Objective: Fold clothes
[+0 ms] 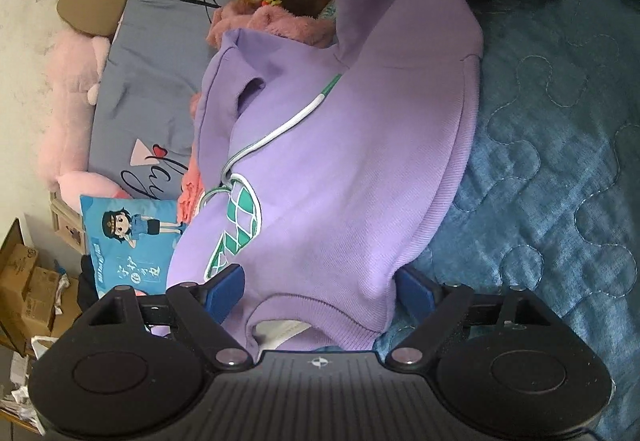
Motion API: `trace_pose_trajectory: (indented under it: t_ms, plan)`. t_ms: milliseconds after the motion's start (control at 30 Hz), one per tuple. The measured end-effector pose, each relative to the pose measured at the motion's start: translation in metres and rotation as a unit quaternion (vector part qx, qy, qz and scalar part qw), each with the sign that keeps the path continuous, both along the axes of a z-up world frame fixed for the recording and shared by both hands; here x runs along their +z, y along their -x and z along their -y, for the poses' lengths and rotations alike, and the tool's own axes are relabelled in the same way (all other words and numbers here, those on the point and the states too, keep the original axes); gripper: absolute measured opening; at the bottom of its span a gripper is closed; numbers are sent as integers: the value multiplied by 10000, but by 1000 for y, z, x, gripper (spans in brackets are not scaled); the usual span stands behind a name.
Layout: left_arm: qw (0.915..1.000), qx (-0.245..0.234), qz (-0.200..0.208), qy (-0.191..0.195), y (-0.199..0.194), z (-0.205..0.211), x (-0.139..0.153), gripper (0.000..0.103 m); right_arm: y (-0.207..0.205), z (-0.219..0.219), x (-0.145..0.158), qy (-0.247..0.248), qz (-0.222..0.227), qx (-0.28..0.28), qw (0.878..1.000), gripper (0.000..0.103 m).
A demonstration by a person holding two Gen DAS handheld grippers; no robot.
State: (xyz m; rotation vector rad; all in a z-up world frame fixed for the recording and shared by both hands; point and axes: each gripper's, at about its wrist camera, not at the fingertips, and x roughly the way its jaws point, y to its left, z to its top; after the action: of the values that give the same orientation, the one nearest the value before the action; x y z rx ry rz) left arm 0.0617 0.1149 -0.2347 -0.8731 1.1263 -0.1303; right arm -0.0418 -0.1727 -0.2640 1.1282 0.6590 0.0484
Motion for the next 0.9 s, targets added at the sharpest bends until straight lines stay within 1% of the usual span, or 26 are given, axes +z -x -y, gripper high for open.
trace_pose_trajectory:
  t_ms: [67,133,167,200,233,267,300,333,367,400,467,567,667,733,800,833,900]
  plan:
    - [9999,47,54,100,-3,0,-1,86,1,3,-3,-71,-21,-65,10000,76]
    - [9997,119,91,196,-3,-1,-3,80,1,5,-5,-122,-66,-134,9998,67]
    - [9996,188,78,193,-2,-2,-4,75,1,6,-6,-127,-171,-179,9996,56]
    - [9994,284,34,168,-1,-3,-4,64,0,7,-8,-131,-298,-226,9992,37]
    - [9992,380,-10,144,1,-5,-5,55,-1,8,-10,-161,-456,-296,9984,17]
    - [9988,478,-64,121,2,-6,-6,29,-1,10,-14,-248,-571,-374,9974,12]
    - [9980,589,-179,108,4,-9,-9,12,-1,12,-18,-423,-609,-451,9962,9]
    - [9972,692,-276,112,6,-11,-12,13,0,12,-20,-525,-622,-507,9954,7]
    - [9966,754,-253,228,8,-14,-13,12,1,11,-17,-458,-614,-499,9958,7]
    - [9959,814,-231,333,10,-16,-14,9,2,9,-13,-345,-599,-471,9965,6]
    - [9947,939,-154,384,15,-17,-13,7,6,4,5,-21,-386,-295,9988,5]
    - [9936,1076,114,318,22,-16,0,6,14,-1,36,471,40,25,9989,5]
    - [9920,1120,558,164,36,-19,31,6,30,-9,82,1093,710,563,9899,5]
    - [9891,1147,910,178,49,-25,53,6,41,-14,109,1467,1112,899,9788,5]
    - [9851,1147,1278,125,65,-32,81,6,52,-18,132,1623,1471,1055,9700,5]
    - [9832,1118,1440,56,70,-40,96,6,57,-19,142,1650,1626,1073,9669,5]
    - [9783,1059,1773,-137,79,-40,129,6,65,-21,161,1696,1924,1073,9606,5]
